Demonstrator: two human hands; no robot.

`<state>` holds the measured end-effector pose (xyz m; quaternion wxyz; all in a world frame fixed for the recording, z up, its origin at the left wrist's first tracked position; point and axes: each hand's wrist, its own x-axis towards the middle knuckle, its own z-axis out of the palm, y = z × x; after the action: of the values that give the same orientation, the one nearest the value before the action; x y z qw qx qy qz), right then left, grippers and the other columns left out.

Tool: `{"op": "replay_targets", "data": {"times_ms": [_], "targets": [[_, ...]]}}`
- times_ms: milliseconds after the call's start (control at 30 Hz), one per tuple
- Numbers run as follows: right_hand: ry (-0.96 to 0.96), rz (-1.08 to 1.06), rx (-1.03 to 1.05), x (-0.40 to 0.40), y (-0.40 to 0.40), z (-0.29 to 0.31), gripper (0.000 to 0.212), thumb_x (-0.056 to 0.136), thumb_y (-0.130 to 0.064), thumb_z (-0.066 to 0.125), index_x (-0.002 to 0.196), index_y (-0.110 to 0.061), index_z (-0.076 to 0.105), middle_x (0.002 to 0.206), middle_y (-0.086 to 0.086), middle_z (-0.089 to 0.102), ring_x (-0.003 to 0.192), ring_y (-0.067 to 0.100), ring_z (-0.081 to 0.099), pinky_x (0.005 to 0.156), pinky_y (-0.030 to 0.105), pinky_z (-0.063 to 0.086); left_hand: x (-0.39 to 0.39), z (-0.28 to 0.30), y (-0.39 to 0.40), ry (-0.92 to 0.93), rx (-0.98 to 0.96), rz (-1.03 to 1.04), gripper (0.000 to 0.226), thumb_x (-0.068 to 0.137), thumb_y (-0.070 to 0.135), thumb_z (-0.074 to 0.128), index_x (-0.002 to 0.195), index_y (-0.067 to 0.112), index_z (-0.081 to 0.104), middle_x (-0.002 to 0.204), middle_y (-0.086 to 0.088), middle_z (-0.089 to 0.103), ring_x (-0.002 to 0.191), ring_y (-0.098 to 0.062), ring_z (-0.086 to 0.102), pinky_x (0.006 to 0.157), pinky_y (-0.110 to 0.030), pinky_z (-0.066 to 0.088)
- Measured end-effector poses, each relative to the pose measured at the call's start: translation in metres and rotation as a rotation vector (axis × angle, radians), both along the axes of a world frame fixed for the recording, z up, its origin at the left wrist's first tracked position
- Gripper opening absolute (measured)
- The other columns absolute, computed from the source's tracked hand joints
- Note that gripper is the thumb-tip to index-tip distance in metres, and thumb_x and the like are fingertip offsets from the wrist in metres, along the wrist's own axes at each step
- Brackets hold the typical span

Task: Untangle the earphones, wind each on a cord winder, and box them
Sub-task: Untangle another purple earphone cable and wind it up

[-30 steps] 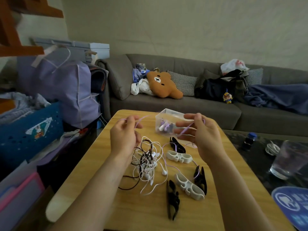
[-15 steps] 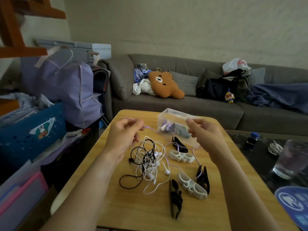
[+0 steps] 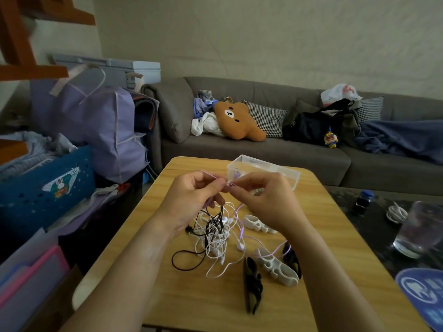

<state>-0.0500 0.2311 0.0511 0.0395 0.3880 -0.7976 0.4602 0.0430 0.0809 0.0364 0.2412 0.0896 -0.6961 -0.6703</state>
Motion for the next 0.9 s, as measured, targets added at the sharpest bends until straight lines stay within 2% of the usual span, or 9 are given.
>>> {"op": "replay_targets", "data": {"times_ms": [100, 167, 267, 333, 433, 500, 600, 767, 900], "targets": [[-0.031, -0.058, -0.119, -0.004, 0.001, -0.003, 0.006, 0.082, -0.023, 0.082, 0.088, -0.021, 0.082, 0.080, -0.011, 0.076, 0.076, 0.001, 0.070, 0.070, 0.017, 0.055, 0.003, 0.004, -0.002, -0.070, -0.083, 0.030, 0.031, 0.098, 0.024, 0.059, 0.087, 0.000, 0.076, 0.083, -0.015, 0.076, 0.077, -0.032, 0.070, 0.075, -0.034, 0.055], [-0.018, -0.108, -0.215, -0.005, 0.002, -0.003, 0.007, 0.079, -0.020, 0.084, 0.086, -0.021, 0.082, 0.080, -0.012, 0.076, 0.076, 0.001, 0.070, 0.071, 0.019, 0.056, 0.005, 0.005, -0.001, -0.088, -0.248, 0.168, 0.041, 0.098, 0.031, 0.057, 0.074, 0.005, 0.077, 0.072, -0.008, 0.075, 0.072, -0.028, 0.072, 0.080, -0.040, 0.058], [-0.001, -0.142, -0.346, -0.004, 0.003, -0.001, 0.008, 0.078, -0.017, 0.085, 0.083, -0.022, 0.081, 0.081, -0.014, 0.075, 0.074, -0.001, 0.069, 0.066, 0.017, 0.054, 0.007, 0.007, 0.004, 0.064, -0.355, 0.389, 0.040, 0.098, 0.026, 0.058, 0.064, 0.010, 0.072, 0.060, -0.001, 0.071, 0.057, -0.016, 0.069, 0.065, -0.037, 0.059], [0.013, -0.120, -0.357, -0.003, 0.003, 0.000, 0.009, 0.080, -0.017, 0.083, 0.085, -0.023, 0.081, 0.087, -0.013, 0.072, 0.074, -0.003, 0.064, 0.065, 0.013, 0.048, 0.006, 0.009, 0.008, 0.232, -0.515, 0.471, 0.032, 0.097, 0.022, 0.060, 0.068, 0.012, 0.068, 0.059, 0.002, 0.065, 0.055, -0.012, 0.063, 0.054, -0.029, 0.053], [0.059, -0.070, -0.310, -0.002, 0.001, 0.001, 0.010, 0.083, -0.015, 0.080, 0.089, -0.023, 0.080, 0.090, -0.009, 0.067, 0.081, -0.002, 0.059, 0.071, 0.009, 0.042, -0.001, 0.012, 0.015, 0.303, -0.717, 0.401, 0.005, 0.091, 0.020, 0.066, 0.095, 0.017, 0.067, 0.080, 0.010, 0.062, 0.072, -0.007, 0.057, 0.063, -0.013, 0.043], [0.068, -0.030, -0.285, 0.000, 0.000, 0.001, 0.012, 0.086, -0.014, 0.077, 0.093, -0.023, 0.079, 0.091, -0.010, 0.067, 0.086, 0.003, 0.062, 0.075, 0.013, 0.045, -0.004, 0.010, 0.020, 0.266, -0.618, 0.278, 0.015, 0.093, 0.015, 0.068, 0.107, 0.022, 0.069, 0.079, 0.013, 0.066, 0.071, -0.005, 0.062, 0.064, -0.013, 0.047], [0.103, -0.019, -0.245, -0.002, 0.001, 0.002, 0.013, 0.088, -0.014, 0.075, 0.098, -0.021, 0.079, 0.094, -0.012, 0.070, 0.092, 0.004, 0.065, 0.081, 0.016, 0.050, -0.006, 0.009, 0.025, 0.224, -0.430, 0.188, 0.022, 0.090, 0.009, 0.071, 0.104, 0.026, 0.071, 0.079, 0.009, 0.074, 0.071, -0.007, 0.071, 0.064, -0.019, 0.056], [0.103, -0.039, -0.285, -0.003, 0.002, 0.001, 0.015, 0.084, -0.010, 0.078, 0.094, -0.021, 0.080, 0.089, -0.018, 0.074, 0.091, -0.005, 0.068, 0.081, 0.008, 0.048, -0.009, 0.006, 0.026, 0.186, -0.240, 0.174, 0.014, 0.084, 0.005, 0.076, 0.098, 0.010, 0.077, 0.078, -0.001, 0.077, 0.068, -0.015, 0.074, 0.059, -0.022, 0.057], [0.129, -0.053, -0.254, -0.001, 0.001, 0.001, 0.013, 0.087, -0.015, 0.076, 0.097, -0.023, 0.077, 0.090, -0.016, 0.073, 0.091, -0.003, 0.067, 0.080, 0.005, 0.045, -0.010, 0.005, 0.028, 0.195, -0.187, 0.177, 0.010, 0.085, 0.005, 0.075, 0.095, 0.007, 0.076, 0.077, -0.005, 0.077, 0.070, -0.019, 0.075, 0.064, -0.025, 0.059]]}}
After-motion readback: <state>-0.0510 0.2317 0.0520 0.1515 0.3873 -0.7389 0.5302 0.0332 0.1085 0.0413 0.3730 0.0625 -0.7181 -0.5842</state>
